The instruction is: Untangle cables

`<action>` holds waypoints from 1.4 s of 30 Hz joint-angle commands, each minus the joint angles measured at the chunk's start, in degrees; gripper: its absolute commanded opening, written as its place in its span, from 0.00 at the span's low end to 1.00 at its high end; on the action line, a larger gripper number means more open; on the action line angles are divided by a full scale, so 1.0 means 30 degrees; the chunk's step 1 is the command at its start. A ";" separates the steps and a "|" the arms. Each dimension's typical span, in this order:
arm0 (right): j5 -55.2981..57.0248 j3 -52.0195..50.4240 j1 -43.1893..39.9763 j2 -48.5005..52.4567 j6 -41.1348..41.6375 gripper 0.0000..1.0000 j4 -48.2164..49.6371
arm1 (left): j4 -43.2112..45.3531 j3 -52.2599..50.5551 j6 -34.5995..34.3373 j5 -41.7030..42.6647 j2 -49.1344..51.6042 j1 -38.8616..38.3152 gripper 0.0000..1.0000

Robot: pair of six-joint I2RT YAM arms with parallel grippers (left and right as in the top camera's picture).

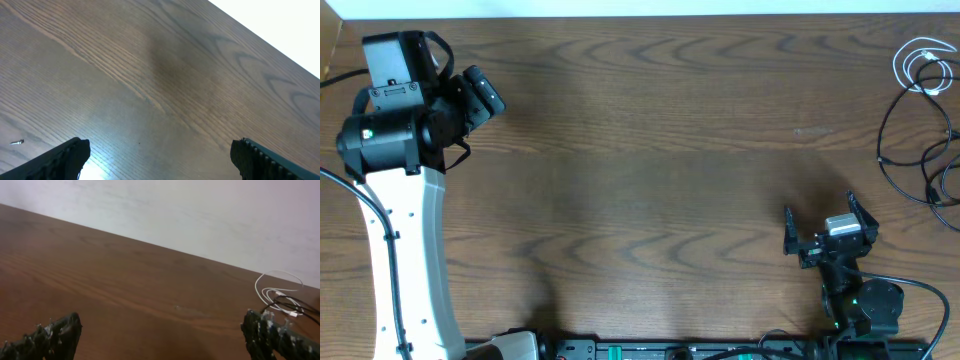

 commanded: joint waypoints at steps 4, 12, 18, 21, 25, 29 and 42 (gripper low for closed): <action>-0.0124 -0.0044 0.0146 -0.0102 0.0408 0.99 -0.0058 | -0.0051 0.0102 -0.0182 -0.0058 0.0124 0.0066 0.96; -0.0124 -0.0044 0.0146 -0.0102 0.0415 0.99 -0.0058 | -0.0058 0.0102 -0.0182 -0.0058 0.0124 0.0066 0.96; -0.0124 -0.0044 0.0146 -0.0102 0.0408 0.99 -0.0058 | -0.0058 0.0102 -0.0182 -0.0058 0.0124 0.0066 0.96; -0.0124 -0.0044 0.0146 -0.0102 0.0415 0.99 -0.0058 | -0.0051 0.0102 -0.0182 -0.0058 0.0124 0.0066 0.96; -0.0124 -0.0044 0.0146 -0.0102 0.0415 0.99 -0.0058 | -0.0051 0.0102 -0.0175 -0.0058 0.0124 0.0066 0.96; -0.0124 -0.0044 0.0146 -0.0102 0.0408 0.99 -0.0058 | -0.0051 0.0102 -0.0044 -0.0568 0.0124 0.0066 0.96; -0.0124 -0.0044 0.0146 -0.0102 0.0415 0.99 -0.0058 | 0.2288 -0.3257 -0.0102 -0.0561 -0.2630 0.0066 0.96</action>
